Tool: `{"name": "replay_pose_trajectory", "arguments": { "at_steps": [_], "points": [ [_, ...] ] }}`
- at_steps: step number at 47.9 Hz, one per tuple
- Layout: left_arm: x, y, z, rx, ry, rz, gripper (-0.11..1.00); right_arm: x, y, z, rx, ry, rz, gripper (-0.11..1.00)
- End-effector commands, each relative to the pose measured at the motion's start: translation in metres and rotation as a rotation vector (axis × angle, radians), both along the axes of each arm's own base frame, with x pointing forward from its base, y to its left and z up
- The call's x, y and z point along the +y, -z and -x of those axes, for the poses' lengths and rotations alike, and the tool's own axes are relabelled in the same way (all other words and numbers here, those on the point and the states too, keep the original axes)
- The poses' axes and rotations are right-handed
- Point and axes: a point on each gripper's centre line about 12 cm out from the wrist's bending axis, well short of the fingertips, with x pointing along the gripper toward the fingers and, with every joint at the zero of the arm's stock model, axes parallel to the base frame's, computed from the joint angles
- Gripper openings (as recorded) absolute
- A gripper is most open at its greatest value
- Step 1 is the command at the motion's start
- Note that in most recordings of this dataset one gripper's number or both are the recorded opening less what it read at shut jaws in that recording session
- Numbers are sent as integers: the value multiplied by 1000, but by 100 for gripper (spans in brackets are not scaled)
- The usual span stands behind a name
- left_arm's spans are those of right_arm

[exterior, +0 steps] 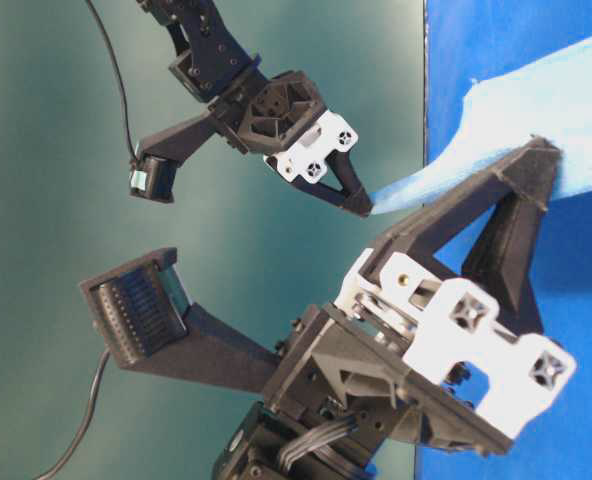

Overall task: Fold the light blue towel.
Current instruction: 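Swing the strip to vertical, right gripper far, left gripper near, then lay the strip down and open both grippers, withdrawing sideways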

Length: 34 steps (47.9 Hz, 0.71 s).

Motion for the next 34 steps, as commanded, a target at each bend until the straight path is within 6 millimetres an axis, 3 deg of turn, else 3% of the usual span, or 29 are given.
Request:
{"name": "replay_pose_trajectory", "arguments": {
  "at_steps": [1,9,12,15,21,25,27,34],
  "points": [
    [-3,-14,-3,-44,8,3,2,-5,-11,-2,-32,4,19,0],
    [0,-14,-4,-43,0,3,3,-6,-5,-4,-25,3,13,0],
    [1,-14,-4,-44,-1,3,13,-6,-4,-4,-30,1,12,1],
    [1,-14,-3,-43,0,1,30,-5,-5,-5,-38,-2,16,4],
    [1,-16,-1,-37,0,-1,69,-4,-5,-6,-40,-8,18,40],
    [3,-21,0,-34,-2,-1,85,-4,-5,-6,-39,-9,20,62],
    [3,-24,1,-31,-3,-1,86,-4,-5,-6,-40,-12,21,67],
    [4,-40,8,-10,-1,-6,84,-1,-11,-5,-43,-13,23,62]
  ]
}}
